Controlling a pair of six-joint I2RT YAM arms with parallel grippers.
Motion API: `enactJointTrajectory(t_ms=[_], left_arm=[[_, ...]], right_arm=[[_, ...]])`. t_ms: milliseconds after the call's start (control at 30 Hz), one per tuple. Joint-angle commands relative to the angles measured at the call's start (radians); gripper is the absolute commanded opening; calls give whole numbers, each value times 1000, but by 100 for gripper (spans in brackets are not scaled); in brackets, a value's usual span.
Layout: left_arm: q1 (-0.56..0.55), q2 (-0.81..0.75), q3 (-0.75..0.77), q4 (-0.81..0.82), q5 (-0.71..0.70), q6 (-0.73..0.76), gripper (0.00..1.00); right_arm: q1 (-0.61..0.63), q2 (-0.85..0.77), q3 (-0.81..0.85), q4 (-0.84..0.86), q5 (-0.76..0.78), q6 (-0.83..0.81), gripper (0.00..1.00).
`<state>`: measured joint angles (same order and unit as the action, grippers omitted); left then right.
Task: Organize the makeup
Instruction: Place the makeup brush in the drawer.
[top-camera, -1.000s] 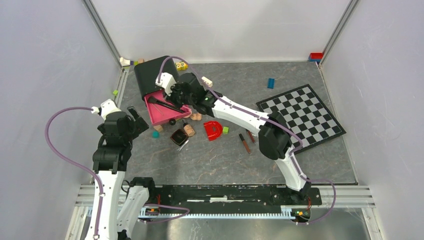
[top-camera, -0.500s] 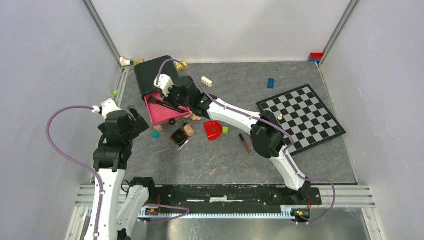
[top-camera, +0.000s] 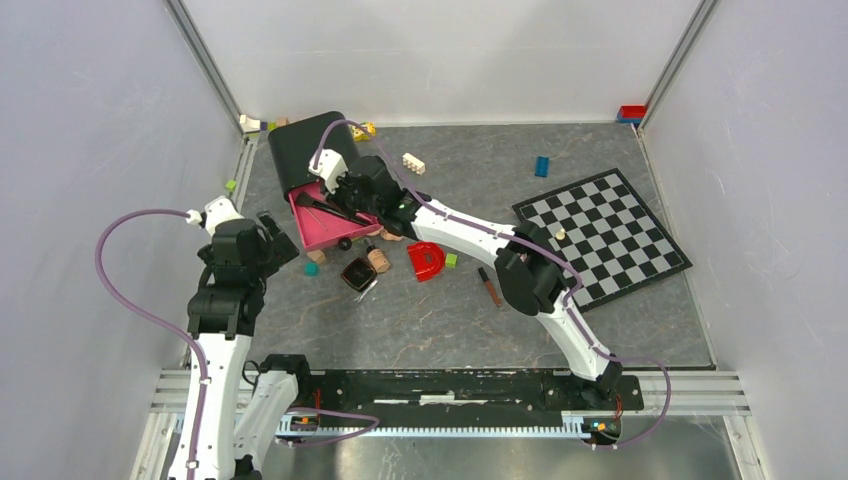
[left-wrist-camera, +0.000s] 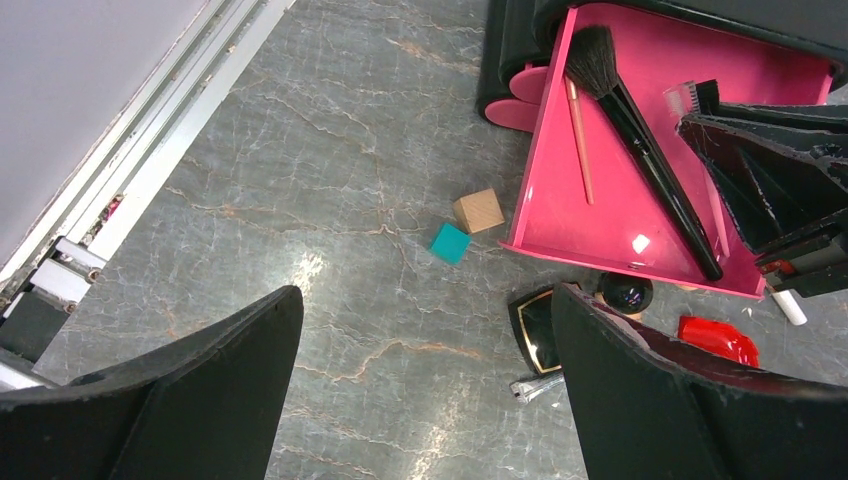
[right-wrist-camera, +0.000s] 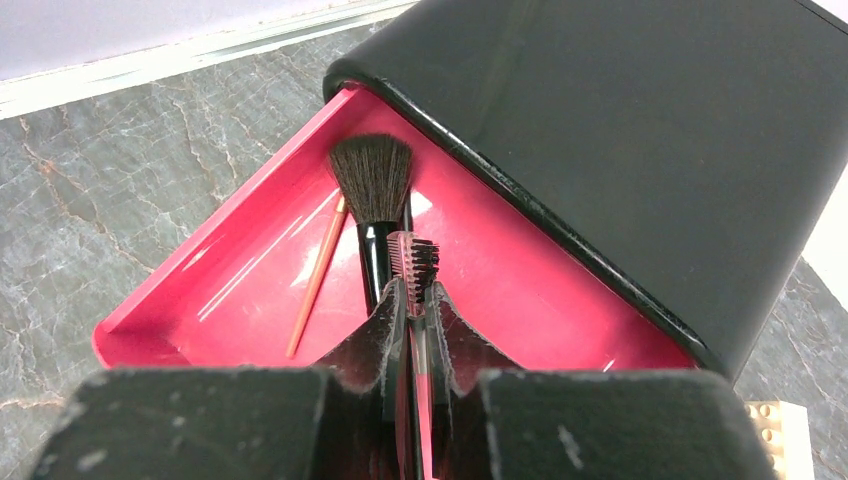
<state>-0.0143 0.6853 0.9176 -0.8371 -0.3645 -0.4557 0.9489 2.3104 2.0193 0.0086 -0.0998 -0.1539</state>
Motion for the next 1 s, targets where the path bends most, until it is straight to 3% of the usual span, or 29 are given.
enactJointTrajectory(t_ms=[0, 533, 967], left_arm=[[7, 9, 24, 9, 1, -13, 100], [8, 14, 23, 12, 12, -11, 100], [8, 16, 23, 12, 15, -9, 100]], right_arm=[[6, 22, 11, 63, 23, -4, 8], [6, 54, 6, 71, 49, -13, 18], [6, -33, -35, 82, 29, -14, 29]])
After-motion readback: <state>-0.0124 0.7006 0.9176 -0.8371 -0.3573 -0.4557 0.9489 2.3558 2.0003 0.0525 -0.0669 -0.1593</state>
